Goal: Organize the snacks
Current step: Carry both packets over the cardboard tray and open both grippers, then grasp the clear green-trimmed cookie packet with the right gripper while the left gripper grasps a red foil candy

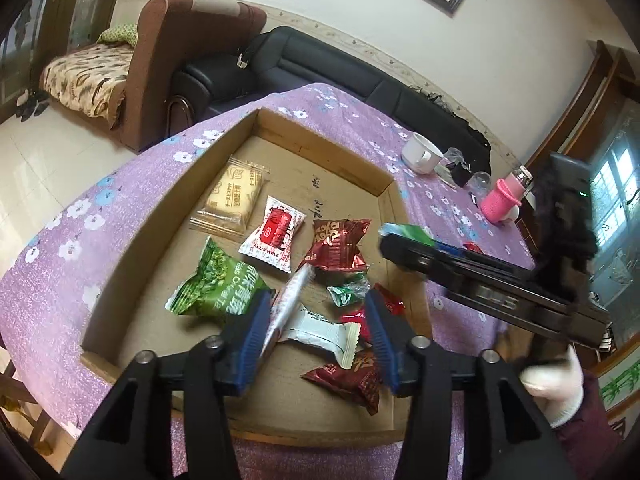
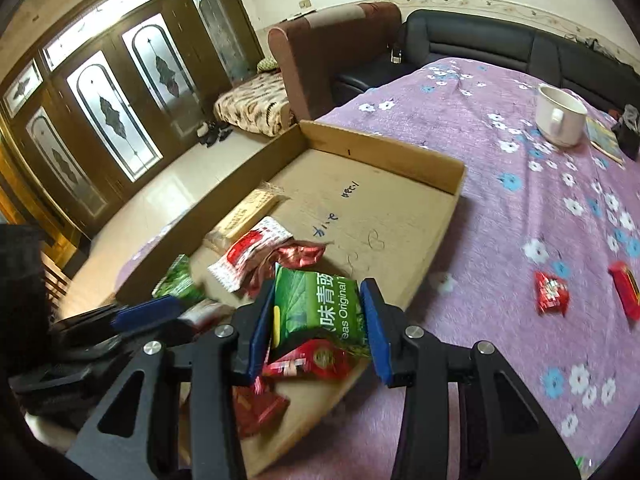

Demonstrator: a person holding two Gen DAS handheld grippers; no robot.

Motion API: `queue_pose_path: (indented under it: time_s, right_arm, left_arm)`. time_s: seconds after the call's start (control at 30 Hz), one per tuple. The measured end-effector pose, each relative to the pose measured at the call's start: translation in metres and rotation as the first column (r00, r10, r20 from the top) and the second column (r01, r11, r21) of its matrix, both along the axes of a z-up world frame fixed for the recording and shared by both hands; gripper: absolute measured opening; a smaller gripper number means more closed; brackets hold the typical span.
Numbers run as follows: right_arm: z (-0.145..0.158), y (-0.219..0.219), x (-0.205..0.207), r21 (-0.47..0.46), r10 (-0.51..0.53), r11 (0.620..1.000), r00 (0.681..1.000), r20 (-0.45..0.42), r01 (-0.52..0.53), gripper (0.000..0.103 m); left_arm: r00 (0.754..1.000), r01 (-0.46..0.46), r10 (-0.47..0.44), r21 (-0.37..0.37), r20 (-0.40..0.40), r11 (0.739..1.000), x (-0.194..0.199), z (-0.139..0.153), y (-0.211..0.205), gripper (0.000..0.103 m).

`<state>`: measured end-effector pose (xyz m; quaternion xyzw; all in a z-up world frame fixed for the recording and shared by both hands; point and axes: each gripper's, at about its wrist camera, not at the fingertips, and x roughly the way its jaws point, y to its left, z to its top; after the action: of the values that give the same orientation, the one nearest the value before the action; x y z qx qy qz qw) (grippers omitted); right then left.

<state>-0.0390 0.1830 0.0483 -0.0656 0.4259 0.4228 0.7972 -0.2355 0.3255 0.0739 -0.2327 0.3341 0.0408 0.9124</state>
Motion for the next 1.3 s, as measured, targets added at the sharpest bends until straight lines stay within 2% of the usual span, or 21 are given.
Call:
queue_pose_path:
  time_s: [0.13,0.33,0.67,0.83,1.03,1.2,1.3]
  right_arm:
    - [-0.005,0.01,0.007,-0.015,-0.03,0.999,0.999,0.01,0.03,0.055]
    - [0.007,-0.006,0.012,0.046,-0.072,0.996,0.997,-0.005,0.072,0.058]
    - [0.015,-0.084,0.002,0.098,-0.178,0.979,0.984,-0.008,0.178,0.06]
    - [0.012,-0.133,-0.004,0.104,-0.245,0.965,0.97,0.008,0.242,0.06]
    - [0.013,-0.212,0.014,0.109,-0.376,0.92,0.927,-0.016,0.375,0.06]
    - [0.006,-0.284,0.026,0.107,-0.507,0.854,0.861,-0.047,0.508,0.06]
    - [-0.003,-0.31,0.025,0.087,-0.537,0.836,0.84,-0.078,0.542,0.06]
  left_arm:
    - [1.0,-0.006,0.006,-0.013,0.02,1.0,-0.004,0.004,0.004,0.058]
    - [0.999,-0.012,0.013,-0.025,0.034,1.0,-0.006,0.006,0.006,0.062]
    - [0.998,0.061,-0.061,0.033,0.015,0.998,0.002,0.014,-0.034,0.065]
    - [0.993,0.115,-0.115,0.056,0.003,0.992,0.004,0.021,-0.059,0.074]
    - [0.973,0.228,-0.229,0.071,0.008,0.971,0.011,0.026,-0.093,0.074]
    - [0.952,0.307,-0.307,0.089,-0.021,0.947,0.018,0.02,-0.121,0.074]
    - [0.94,0.34,-0.338,0.079,-0.036,0.937,0.023,0.015,-0.133,0.074]
